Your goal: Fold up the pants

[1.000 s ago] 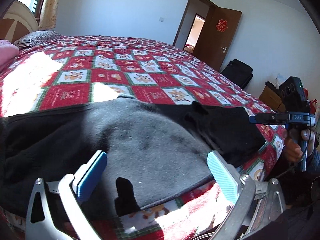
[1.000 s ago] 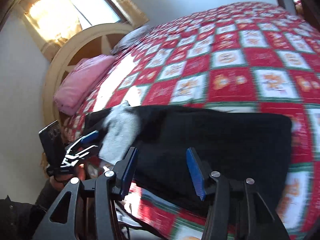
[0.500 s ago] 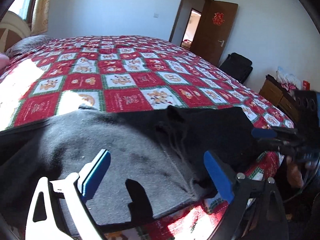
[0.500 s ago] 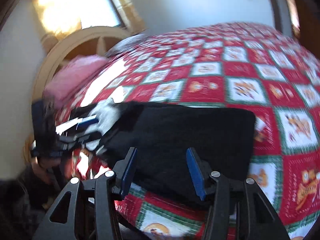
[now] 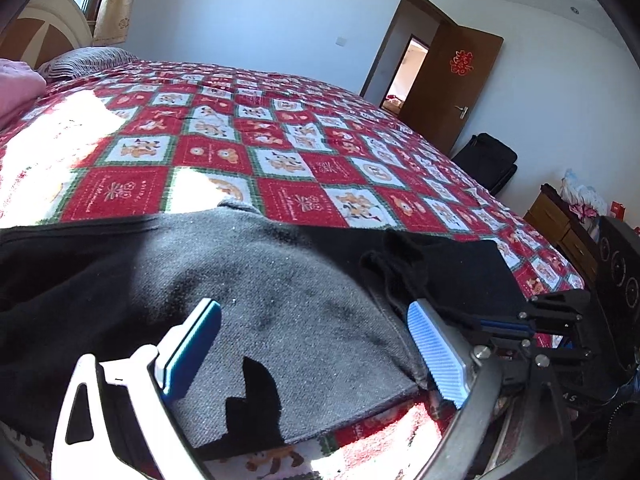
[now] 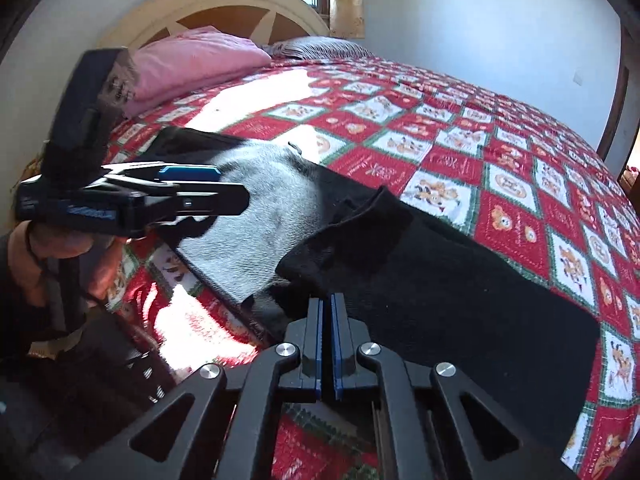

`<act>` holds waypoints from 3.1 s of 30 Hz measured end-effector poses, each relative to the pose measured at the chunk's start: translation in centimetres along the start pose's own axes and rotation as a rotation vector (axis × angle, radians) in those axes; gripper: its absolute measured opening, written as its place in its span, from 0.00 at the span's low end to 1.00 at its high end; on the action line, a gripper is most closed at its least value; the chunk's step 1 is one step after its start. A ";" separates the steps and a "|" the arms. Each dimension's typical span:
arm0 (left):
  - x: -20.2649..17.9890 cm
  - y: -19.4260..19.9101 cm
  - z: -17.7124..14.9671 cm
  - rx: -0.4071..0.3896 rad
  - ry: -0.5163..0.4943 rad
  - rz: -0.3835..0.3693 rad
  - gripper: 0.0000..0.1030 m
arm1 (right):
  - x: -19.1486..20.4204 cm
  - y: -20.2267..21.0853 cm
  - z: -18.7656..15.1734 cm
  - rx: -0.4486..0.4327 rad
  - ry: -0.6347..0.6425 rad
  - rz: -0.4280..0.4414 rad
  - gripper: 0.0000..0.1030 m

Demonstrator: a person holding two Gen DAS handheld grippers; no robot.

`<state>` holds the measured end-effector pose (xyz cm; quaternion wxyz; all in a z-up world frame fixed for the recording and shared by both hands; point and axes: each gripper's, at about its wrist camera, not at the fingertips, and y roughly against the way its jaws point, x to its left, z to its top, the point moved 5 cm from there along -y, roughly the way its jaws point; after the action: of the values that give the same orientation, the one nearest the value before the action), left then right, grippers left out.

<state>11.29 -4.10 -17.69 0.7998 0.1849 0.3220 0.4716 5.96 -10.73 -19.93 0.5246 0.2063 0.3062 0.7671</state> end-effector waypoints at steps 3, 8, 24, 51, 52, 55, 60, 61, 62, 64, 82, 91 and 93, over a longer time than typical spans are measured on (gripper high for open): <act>-0.3 -0.4 -0.1 0.008 -0.003 -0.005 0.94 | 0.8 -0.1 -0.7 0.020 0.034 0.006 0.04; -1.8 -0.8 -0.6 0.031 -0.020 -0.035 0.94 | -0.5 -2.7 -2.1 0.094 -0.076 0.092 0.04; -7.3 -7.3 0.4 0.168 -0.092 -0.046 0.31 | -14.3 5.6 -5.4 -0.114 -0.494 -0.009 0.47; -5.1 -8.0 1.8 0.115 -0.136 0.017 0.14 | -11.4 3.5 -6.3 0.008 -0.315 -0.069 0.64; -5.1 -8.1 1.7 0.109 -0.135 0.010 0.15 | -11.5 2.3 -7.0 0.058 -0.311 -0.085 0.65; -5.2 -7.5 1.7 0.096 -0.138 0.008 0.25 | -10.9 2.5 -6.9 0.028 -0.262 -0.115 0.65; -4.9 -5.4 2.0 0.041 -0.171 0.086 0.73 | -10.1 4.1 -5.2 -0.052 -0.325 -0.030 0.65; -4.8 -5.0 2.0 0.035 -0.175 0.092 0.74 | -9.6 4.2 -4.5 -0.070 -0.312 -0.024 0.65; -4.6 -4.6 2.0 0.030 -0.179 0.103 0.77 | -9.1 4.1 -4.0 -0.083 -0.299 -0.021 0.65; -4.0 -4.1 2.0 0.025 -0.183 0.137 0.80 | -7.8 3.3 -2.8 -0.091 -0.278 0.002 0.65; 5.4 1.7 0.7 0.017 -0.126 0.313 0.81 | -0.9 -1.8 0.4 -0.101 -0.202 0.148 0.70; 17.8 8.3 0.1 -0.078 0.099 0.495 0.84 | -2.9 -0.5 0.4 -0.140 -0.277 0.099 0.70; 19.0 8.5 -0.4 -0.088 0.141 0.492 0.84 | -3.0 -0.4 0.3 -0.144 -0.282 0.091 0.70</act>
<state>12.24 16.62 -19.42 0.6439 0.1892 0.3013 0.6774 7.50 -13.32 -20.01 0.5405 0.2875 0.1643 0.7735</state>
